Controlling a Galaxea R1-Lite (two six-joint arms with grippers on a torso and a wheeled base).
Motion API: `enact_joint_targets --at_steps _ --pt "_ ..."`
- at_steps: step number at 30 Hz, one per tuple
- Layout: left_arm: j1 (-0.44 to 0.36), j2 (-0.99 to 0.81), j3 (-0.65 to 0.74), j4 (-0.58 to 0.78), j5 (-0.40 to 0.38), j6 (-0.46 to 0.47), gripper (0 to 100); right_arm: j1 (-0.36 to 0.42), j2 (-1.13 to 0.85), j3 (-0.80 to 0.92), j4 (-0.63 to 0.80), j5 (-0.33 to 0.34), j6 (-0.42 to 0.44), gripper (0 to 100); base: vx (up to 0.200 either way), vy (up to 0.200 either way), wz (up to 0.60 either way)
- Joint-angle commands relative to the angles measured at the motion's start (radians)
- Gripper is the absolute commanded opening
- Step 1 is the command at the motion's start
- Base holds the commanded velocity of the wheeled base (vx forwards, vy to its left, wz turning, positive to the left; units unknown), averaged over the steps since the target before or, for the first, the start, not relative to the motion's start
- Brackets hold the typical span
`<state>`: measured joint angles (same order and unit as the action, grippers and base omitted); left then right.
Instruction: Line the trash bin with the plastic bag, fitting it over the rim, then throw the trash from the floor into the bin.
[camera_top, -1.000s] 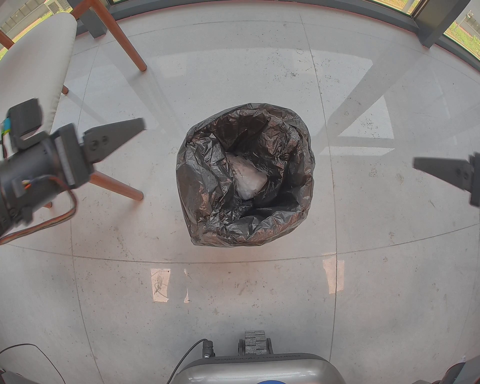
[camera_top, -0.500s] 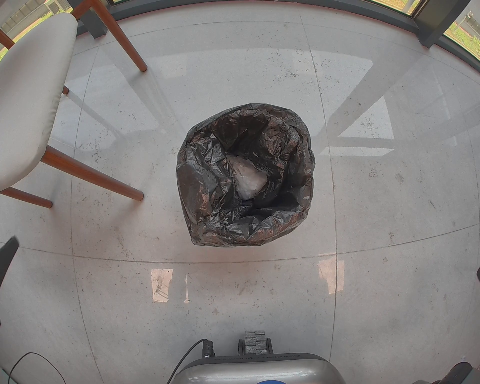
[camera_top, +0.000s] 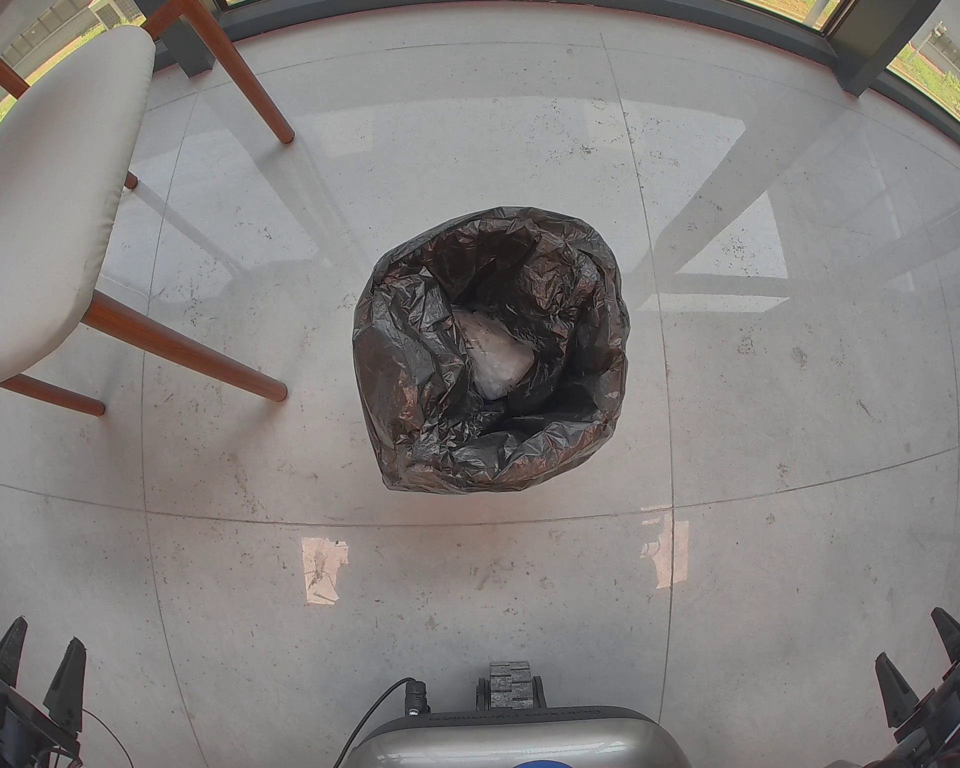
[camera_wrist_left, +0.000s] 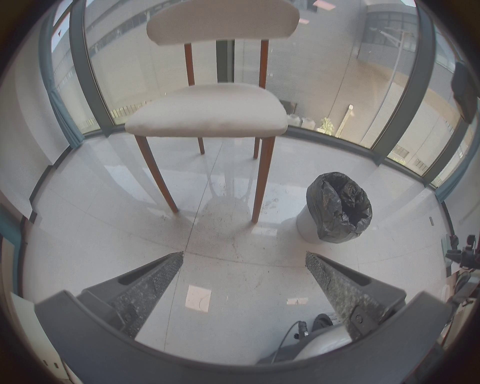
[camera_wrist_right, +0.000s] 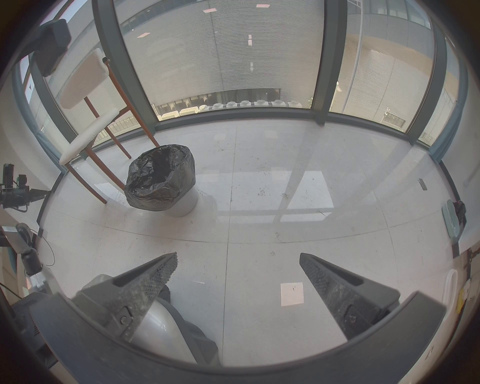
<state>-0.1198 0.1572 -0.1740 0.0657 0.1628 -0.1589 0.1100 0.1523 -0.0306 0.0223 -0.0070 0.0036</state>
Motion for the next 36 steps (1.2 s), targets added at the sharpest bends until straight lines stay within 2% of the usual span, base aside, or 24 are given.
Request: enact_joint_targets --at_steps 1,3,5,6,8,11,13,15,16,17,19,20,21,23,25,30,31,32,34,36 --pt "0.025 -0.074 0.174 -0.123 -0.008 0.052 100 -0.023 -0.059 0.028 -0.013 0.025 -0.016 100 0.000 0.000 0.00" --pt "0.025 -0.074 0.174 -0.133 -0.014 0.055 100 -0.024 -0.057 0.028 -0.015 0.004 -0.014 100 0.000 0.000 0.00" --pt "0.025 -0.074 0.174 -0.133 -0.039 0.059 100 -0.108 -0.056 0.021 0.002 0.002 -0.017 100 0.000 0.000 0.00" --pt "0.025 -0.074 0.174 -0.133 -0.062 0.058 100 -0.185 -0.053 0.023 0.001 0.002 -0.022 100 0.000 0.000 0.00" --pt "0.023 -0.074 0.174 -0.132 -0.081 0.055 100 -0.228 -0.054 0.026 -0.005 0.010 -0.025 100 0.000 0.000 0.00" --pt "0.023 -0.074 0.174 -0.132 -0.141 0.073 100 -0.216 -0.057 0.029 -0.016 0.039 -0.027 100 0.000 0.000 0.00" --pt "0.023 -0.074 0.174 -0.135 -0.163 0.144 100 -0.202 -0.057 0.029 -0.016 0.055 -0.031 100 0.000 0.000 0.00" --pt "0.023 -0.074 0.174 -0.136 -0.166 0.183 100 -0.119 -0.073 0.029 -0.013 0.055 -0.033 100 0.000 0.000 0.00" --pt "0.023 -0.074 0.174 -0.136 -0.152 0.191 100 -0.070 -0.097 0.028 -0.016 0.055 -0.033 100 0.000 0.000 0.00" --pt "0.023 -0.074 0.174 -0.136 -0.124 0.193 100 -0.084 -0.109 0.028 -0.012 0.053 -0.031 100 0.000 0.000 0.00" --pt "0.025 -0.073 0.174 -0.135 0.003 0.187 100 -0.113 -0.132 0.026 -0.004 0.052 -0.027 100 0.000 0.000 0.00" --pt "0.025 -0.073 0.174 -0.135 0.037 0.183 100 -0.113 -0.139 0.028 -0.012 0.050 -0.027 100 0.000 0.000 0.00" --pt "0.026 -0.073 0.174 -0.132 0.133 0.165 100 -0.112 -0.148 0.028 -0.016 0.045 -0.025 100 0.000 0.000 0.00" --pt "0.029 -0.073 0.174 -0.132 0.213 0.102 100 -0.112 -0.149 0.028 -0.016 0.032 -0.025 100 0.000 0.000 0.00" --pt "0.029 -0.073 0.174 -0.136 0.227 0.067 100 -0.112 -0.149 0.028 -0.016 0.028 -0.025 100 0.000 0.000 0.00" --pt "0.029 -0.073 0.173 -0.124 0.300 0.087 100 -0.112 -0.149 0.029 -0.016 0.028 -0.025 100 0.000 0.000 0.00" --pt "0.040 -0.074 0.168 -0.101 0.354 0.085 100 -0.112 -0.149 0.029 -0.016 0.028 -0.025 100 0.000 0.000 0.00" --pt "0.057 -0.081 0.166 -0.093 0.371 0.085 100 -0.112 -0.149 0.029 -0.016 0.028 -0.025 100 0.000 0.000 0.00" --pt "0.118 -0.111 0.163 -0.087 0.377 0.087 100 -0.112 -0.149 0.029 -0.016 0.028 -0.025 100 0.000 0.000 0.00" --pt "0.117 -0.143 0.163 -0.087 0.368 0.099 100 -0.112 -0.149 0.029 -0.016 0.028 -0.025 100 0.000 0.000 0.00"
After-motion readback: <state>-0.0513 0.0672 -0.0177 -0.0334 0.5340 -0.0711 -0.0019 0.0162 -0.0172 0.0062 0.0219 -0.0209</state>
